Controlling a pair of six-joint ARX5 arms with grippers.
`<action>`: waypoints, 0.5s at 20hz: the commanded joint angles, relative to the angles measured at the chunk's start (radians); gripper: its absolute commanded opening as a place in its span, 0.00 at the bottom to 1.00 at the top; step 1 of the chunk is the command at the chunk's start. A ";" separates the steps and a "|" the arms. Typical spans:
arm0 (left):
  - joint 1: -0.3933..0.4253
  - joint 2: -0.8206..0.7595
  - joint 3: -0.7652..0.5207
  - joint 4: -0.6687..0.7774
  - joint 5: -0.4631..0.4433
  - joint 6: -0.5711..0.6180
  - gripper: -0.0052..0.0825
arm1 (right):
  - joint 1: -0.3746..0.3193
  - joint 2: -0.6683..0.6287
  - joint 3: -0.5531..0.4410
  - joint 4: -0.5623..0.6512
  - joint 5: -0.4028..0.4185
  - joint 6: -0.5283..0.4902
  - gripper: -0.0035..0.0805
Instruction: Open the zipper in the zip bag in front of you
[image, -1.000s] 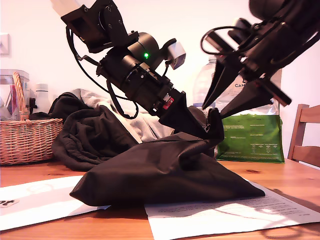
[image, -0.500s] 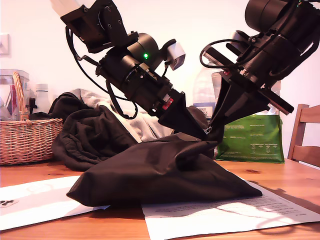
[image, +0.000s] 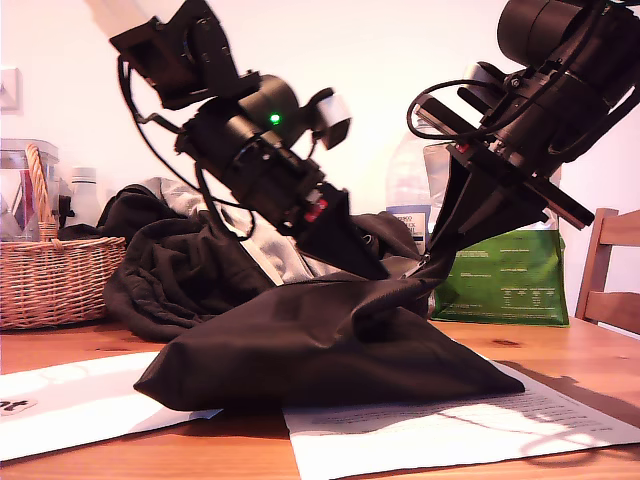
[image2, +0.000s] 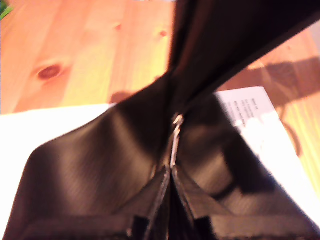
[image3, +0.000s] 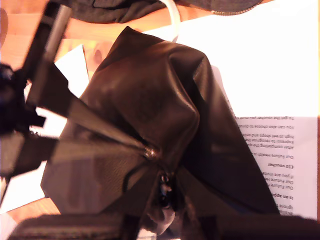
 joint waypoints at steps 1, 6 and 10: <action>0.000 0.013 -0.007 0.013 0.042 -0.013 0.03 | -0.006 0.010 -0.001 0.003 0.002 -0.005 0.03; 0.023 0.013 -0.008 0.018 0.188 -0.057 0.03 | -0.006 0.010 -0.001 0.003 0.002 -0.011 0.03; 0.063 0.013 -0.008 -0.006 0.243 -0.061 0.03 | -0.006 0.010 -0.001 0.003 0.002 -0.014 0.03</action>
